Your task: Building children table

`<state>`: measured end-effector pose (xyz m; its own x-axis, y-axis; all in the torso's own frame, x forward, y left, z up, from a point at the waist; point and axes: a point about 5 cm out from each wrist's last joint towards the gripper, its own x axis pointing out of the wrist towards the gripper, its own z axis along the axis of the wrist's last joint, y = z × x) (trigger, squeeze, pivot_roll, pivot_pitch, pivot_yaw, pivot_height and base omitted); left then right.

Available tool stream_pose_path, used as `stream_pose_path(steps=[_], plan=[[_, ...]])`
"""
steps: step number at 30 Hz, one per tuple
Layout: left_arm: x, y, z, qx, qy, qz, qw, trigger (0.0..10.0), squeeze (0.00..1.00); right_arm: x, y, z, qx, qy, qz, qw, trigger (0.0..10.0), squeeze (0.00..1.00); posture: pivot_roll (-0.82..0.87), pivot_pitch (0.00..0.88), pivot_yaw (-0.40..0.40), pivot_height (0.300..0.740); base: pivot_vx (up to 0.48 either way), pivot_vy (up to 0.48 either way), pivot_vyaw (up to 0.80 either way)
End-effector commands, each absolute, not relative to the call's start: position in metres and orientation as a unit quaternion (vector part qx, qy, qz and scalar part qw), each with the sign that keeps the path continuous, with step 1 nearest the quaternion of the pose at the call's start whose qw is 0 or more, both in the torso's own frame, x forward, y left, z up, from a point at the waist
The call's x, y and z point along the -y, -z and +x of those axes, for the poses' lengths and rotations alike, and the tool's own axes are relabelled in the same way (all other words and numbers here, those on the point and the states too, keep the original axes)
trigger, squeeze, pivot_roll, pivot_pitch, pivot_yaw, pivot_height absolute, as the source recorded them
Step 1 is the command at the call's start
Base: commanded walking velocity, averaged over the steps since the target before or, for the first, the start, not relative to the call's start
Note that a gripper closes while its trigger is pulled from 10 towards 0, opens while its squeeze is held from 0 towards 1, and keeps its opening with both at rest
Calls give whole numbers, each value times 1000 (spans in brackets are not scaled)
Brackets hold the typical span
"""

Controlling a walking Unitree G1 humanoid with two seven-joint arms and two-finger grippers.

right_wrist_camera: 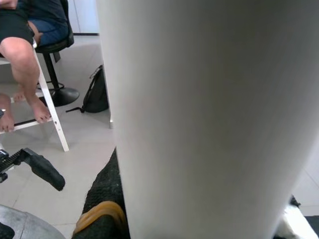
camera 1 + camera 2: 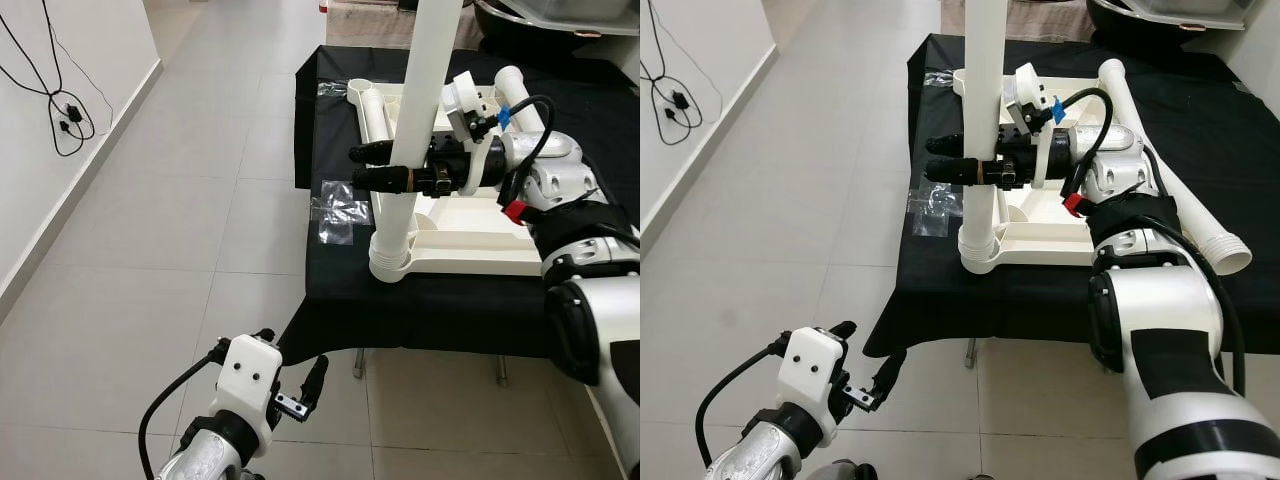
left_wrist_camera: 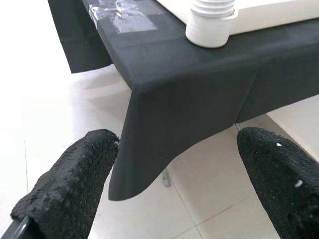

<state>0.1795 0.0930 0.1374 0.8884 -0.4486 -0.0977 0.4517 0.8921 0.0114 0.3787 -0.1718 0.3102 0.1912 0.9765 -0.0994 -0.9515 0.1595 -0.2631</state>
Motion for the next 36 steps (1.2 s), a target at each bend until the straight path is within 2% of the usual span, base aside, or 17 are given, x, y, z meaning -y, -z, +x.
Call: stream_pose_path(steps=[1,6,28,36], plan=[[-95,-137,176,-54,233,20,971,10000,0,179,-313,379,41,-620,-149,769,10000,0,98,183,-69,740,0,0,0],[-95,-135,175,-59,234,20,970,10000,0,187,-315,379,45,-605,-135,783,10000,0,95,171,-66,740,0,0,0],[-95,-136,176,-55,234,22,970,10000,0,179,-293,380,36,-618,-96,779,10000,0,101,176,-67,740,0,0,0],[-94,-137,178,-53,236,22,970,10000,0,184,-293,385,41,-573,-71,816,10000,0,90,181,-62,740,0,0,0]])
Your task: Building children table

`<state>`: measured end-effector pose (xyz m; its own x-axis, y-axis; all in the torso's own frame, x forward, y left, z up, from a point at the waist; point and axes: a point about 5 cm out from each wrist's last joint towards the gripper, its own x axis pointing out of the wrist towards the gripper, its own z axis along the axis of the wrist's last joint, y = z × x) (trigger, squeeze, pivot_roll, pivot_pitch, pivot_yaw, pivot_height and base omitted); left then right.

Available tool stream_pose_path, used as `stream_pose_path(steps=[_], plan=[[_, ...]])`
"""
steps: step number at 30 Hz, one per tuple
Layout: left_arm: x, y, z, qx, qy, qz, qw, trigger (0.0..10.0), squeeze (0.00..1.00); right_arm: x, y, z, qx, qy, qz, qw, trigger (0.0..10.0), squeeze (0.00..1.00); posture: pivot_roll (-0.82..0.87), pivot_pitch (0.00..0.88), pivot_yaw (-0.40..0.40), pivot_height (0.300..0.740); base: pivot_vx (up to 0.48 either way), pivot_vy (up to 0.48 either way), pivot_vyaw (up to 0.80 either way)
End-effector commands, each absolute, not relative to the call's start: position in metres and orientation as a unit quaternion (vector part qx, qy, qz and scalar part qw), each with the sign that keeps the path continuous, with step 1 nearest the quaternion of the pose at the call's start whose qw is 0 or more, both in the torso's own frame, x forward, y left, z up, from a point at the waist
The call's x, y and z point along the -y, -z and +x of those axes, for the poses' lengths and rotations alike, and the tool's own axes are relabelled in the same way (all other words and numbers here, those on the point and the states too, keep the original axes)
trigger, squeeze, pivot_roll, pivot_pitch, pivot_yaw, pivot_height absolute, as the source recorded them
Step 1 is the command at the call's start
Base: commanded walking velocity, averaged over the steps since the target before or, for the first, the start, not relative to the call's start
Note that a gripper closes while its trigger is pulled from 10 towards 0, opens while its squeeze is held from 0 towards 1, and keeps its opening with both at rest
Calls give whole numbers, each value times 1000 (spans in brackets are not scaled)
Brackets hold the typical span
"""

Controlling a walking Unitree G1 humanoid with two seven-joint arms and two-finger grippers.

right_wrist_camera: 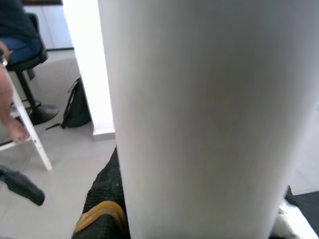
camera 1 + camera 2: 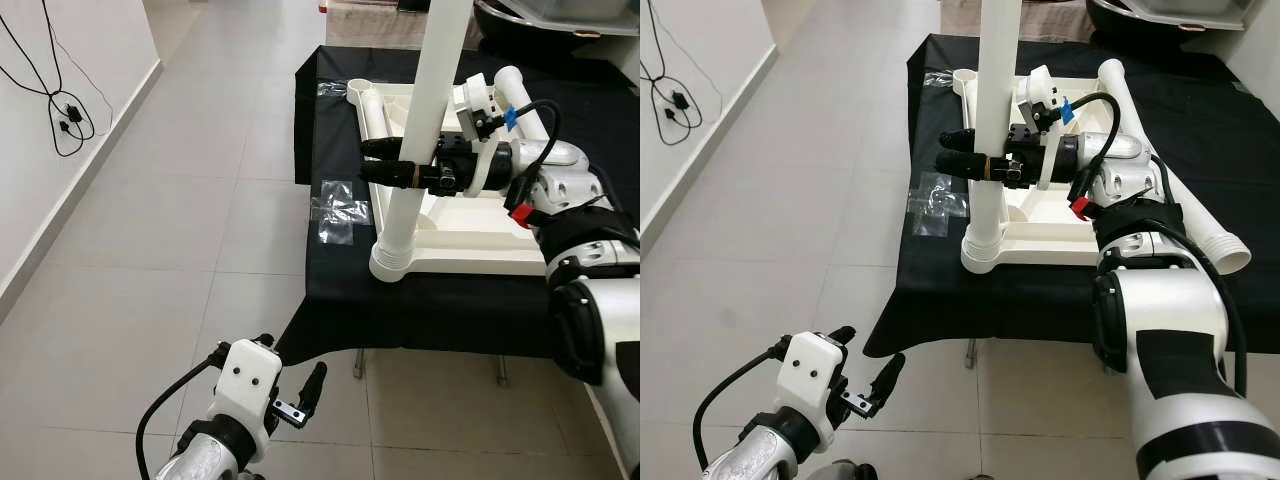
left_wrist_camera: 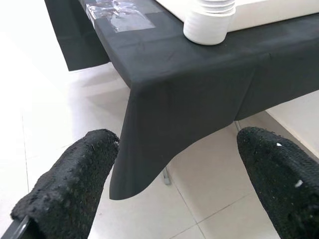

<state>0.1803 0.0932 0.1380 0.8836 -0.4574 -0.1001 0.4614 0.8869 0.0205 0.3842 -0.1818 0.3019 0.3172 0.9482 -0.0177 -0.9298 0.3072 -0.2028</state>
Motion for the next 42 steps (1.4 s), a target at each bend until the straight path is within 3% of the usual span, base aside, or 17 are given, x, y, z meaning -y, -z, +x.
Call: stream_pose_path(steps=[1,4,15,26,35,39,42], plan=[[-94,-137,179,-53,236,22,970,10000,0,185,-292,386,43,-564,-63,822,10000,0,90,181,-63,740,0,0,0],[-93,-137,180,-52,236,23,970,10000,0,187,-283,390,42,-524,-52,849,10000,0,91,181,-62,740,0,0,0],[-94,-136,182,-51,235,22,970,10000,0,194,-263,382,42,-545,-37,836,10000,0,93,178,-57,740,0,0,0],[-95,-135,184,-49,236,25,970,10000,0,175,-240,396,17,-425,-39,904,10000,0,90,172,-55,740,0,0,0],[-95,-135,184,-48,235,23,971,10000,0,164,-233,400,26,-371,-28,928,10000,0,88,158,-59,740,0,0,0],[-96,-134,185,-48,234,22,971,10000,0,155,-238,406,23,-303,-10,952,10000,0,82,151,-57,740,0,0,0],[-95,-133,185,-47,234,22,971,10000,0,151,-241,415,10,-194,-6,981,10000,0,83,146,-61,740,0,0,0]])
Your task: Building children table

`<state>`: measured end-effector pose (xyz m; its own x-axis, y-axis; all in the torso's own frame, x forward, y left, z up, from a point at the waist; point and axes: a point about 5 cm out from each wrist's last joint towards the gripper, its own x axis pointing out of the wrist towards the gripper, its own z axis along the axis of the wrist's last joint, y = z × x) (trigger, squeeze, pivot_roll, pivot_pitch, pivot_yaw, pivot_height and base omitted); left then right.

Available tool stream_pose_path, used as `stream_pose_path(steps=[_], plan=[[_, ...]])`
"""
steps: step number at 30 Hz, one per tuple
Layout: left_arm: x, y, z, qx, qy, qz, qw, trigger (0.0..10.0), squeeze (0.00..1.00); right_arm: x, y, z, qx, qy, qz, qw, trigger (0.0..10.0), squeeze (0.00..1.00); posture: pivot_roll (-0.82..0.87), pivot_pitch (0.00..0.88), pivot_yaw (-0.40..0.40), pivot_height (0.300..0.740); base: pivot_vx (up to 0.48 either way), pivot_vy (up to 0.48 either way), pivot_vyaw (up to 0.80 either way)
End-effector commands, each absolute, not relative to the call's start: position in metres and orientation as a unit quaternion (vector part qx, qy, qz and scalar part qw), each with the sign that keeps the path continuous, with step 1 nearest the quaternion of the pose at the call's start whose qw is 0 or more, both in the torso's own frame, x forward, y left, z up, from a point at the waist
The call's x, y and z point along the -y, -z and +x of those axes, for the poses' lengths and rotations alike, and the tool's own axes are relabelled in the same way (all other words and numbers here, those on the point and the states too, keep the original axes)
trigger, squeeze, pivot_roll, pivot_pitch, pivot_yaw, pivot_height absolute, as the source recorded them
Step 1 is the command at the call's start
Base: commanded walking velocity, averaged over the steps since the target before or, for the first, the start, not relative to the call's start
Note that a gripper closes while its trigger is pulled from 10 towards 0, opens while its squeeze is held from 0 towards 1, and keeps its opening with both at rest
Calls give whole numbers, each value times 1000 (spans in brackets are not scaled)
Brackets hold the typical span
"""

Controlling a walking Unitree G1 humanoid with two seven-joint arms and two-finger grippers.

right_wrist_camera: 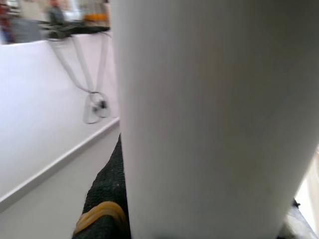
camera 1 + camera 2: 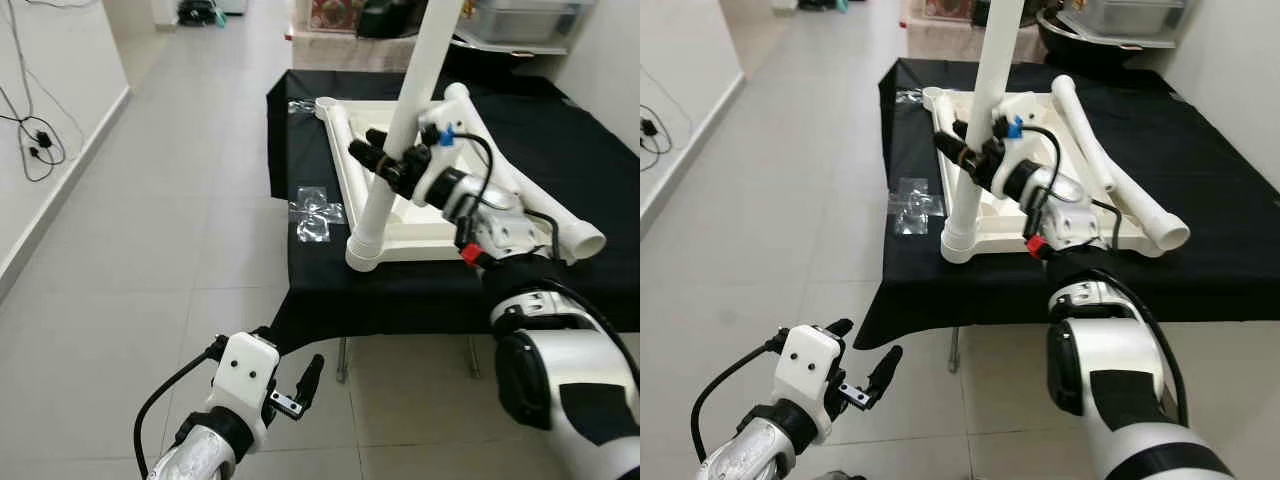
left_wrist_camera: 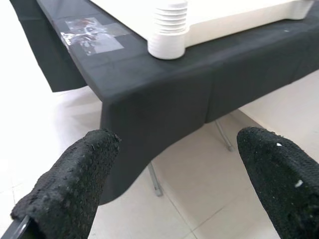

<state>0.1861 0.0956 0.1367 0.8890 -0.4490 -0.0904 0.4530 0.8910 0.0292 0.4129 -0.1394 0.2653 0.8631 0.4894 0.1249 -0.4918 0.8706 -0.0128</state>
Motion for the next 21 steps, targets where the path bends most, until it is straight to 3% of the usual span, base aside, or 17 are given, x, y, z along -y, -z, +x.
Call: stream_pose_path(steps=[1,16,21], plan=[[-95,-133,185,-47,234,22,971,10000,0,151,-241,415,10,-194,-6,981,10000,0,83,146,-61,740,0,0,0],[-96,-132,187,-45,230,23,972,10000,0,137,-244,417,24,-13,38,999,10000,0,83,152,-65,740,0,0,0],[-96,-132,188,-45,232,25,971,10000,0,131,-241,415,5,96,23,995,10000,0,83,158,-64,740,0,0,0]])
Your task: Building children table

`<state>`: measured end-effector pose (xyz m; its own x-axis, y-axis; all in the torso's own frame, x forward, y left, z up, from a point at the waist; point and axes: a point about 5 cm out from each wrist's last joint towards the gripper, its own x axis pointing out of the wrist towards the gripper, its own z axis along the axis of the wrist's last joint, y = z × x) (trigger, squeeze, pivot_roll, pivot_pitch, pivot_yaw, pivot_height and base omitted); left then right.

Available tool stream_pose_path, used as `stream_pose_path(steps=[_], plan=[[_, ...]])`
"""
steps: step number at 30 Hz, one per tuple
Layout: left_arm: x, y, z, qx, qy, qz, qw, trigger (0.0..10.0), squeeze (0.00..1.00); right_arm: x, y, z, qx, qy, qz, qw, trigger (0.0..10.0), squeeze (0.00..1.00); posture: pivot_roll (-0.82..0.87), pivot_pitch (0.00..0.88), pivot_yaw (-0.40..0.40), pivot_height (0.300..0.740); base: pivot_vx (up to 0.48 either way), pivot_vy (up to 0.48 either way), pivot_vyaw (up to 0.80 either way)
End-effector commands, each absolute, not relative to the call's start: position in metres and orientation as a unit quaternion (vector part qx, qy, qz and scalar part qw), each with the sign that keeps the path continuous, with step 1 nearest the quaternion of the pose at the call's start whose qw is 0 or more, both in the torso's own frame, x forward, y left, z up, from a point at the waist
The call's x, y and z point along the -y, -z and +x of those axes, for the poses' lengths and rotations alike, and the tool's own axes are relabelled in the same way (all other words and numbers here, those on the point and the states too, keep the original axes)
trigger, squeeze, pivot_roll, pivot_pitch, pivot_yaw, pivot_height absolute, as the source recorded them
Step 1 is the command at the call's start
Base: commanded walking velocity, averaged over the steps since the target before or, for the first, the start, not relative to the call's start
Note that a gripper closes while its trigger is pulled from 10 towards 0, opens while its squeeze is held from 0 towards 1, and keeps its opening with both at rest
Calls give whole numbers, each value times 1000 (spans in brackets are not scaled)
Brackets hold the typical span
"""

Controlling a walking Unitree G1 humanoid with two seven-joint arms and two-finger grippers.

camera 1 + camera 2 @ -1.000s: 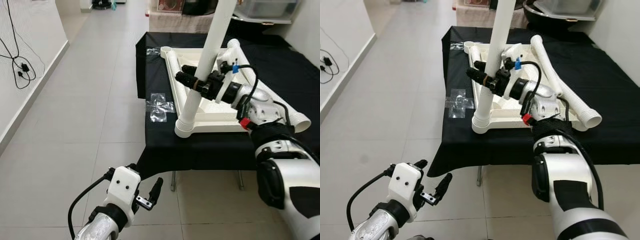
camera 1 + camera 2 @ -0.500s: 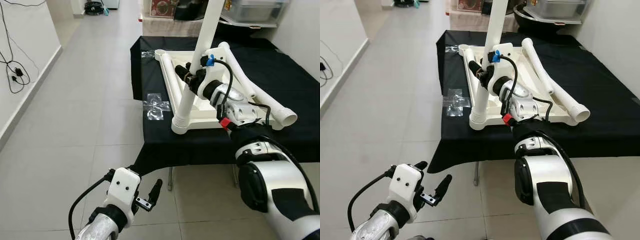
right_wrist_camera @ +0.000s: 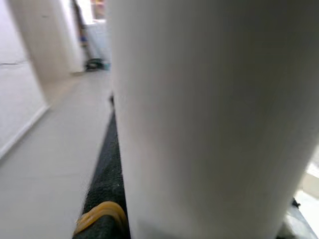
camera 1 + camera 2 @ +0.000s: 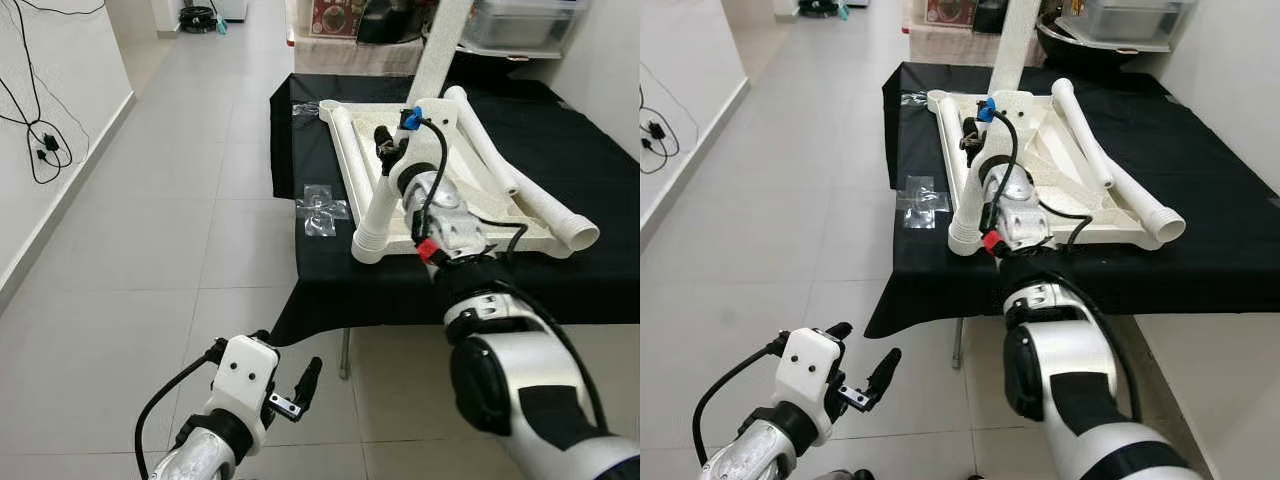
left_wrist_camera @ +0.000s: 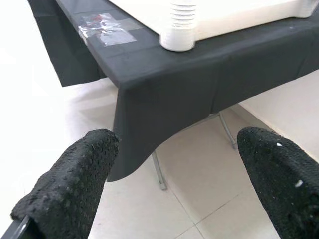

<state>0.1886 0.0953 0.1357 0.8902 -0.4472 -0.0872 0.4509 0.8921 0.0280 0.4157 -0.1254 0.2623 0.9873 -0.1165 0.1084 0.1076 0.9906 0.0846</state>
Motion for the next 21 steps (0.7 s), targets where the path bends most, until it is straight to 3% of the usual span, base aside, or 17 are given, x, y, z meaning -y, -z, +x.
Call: stream_pose_path(steps=[1,10,13,21], plan=[[-96,-132,188,-45,232,25,971,10000,0,129,-240,416,2,101,25,995,10000,0,87,160,-65,740,0,0,0],[-96,-132,189,-45,232,25,971,10000,0,122,-238,414,0,176,64,982,10000,0,88,162,-66,740,0,0,0],[-96,-132,189,-44,230,25,972,10000,0,130,-241,412,1,257,120,959,10000,0,90,162,-70,740,0,0,0],[-96,-132,190,-43,231,26,972,10000,0,139,-252,405,33,377,73,923,10000,0,92,159,-74,740,0,0,0]])
